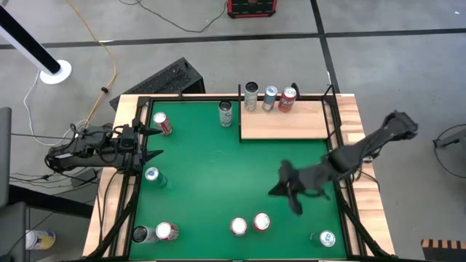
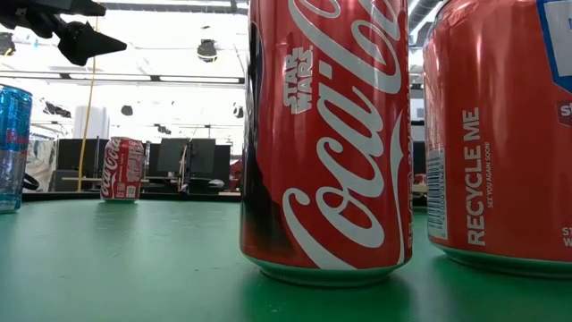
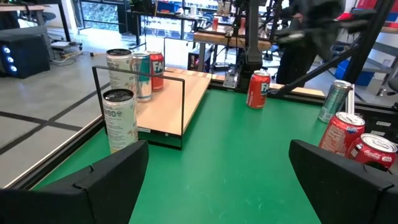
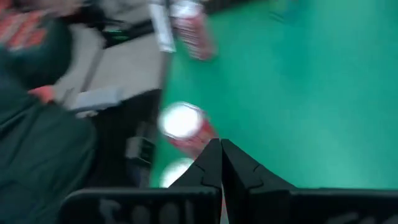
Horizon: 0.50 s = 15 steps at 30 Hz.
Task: Sort soda cans
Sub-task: Put the bottom right red soda can on the shelf
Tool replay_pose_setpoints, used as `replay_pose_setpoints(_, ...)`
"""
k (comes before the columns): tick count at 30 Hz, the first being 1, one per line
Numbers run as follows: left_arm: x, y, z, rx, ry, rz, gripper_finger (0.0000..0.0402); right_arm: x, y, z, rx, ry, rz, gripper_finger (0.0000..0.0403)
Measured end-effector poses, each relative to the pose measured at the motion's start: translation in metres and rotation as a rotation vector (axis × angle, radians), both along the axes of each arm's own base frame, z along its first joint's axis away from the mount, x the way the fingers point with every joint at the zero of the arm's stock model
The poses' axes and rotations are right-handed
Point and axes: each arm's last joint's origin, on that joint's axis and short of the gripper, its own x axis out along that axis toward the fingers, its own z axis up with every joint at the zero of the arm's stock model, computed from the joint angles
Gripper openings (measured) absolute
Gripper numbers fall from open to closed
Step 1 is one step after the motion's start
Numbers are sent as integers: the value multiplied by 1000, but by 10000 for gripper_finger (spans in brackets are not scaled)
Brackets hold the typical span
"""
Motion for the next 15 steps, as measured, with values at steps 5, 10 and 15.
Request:
replay_pose_setpoints(5, 0, 0, 0, 0, 0, 0, 373, 37, 34, -8, -88, -149, 228, 29)
replay_pose_setpoints(10, 0, 0, 0, 0, 0, 0, 373, 75, 55, -2, -181, -126, 343, 31)
replay_pose_setpoints(15, 0, 0, 0, 0, 0, -1, 373, 102, 70, 0, -332, -31, 402, 37)
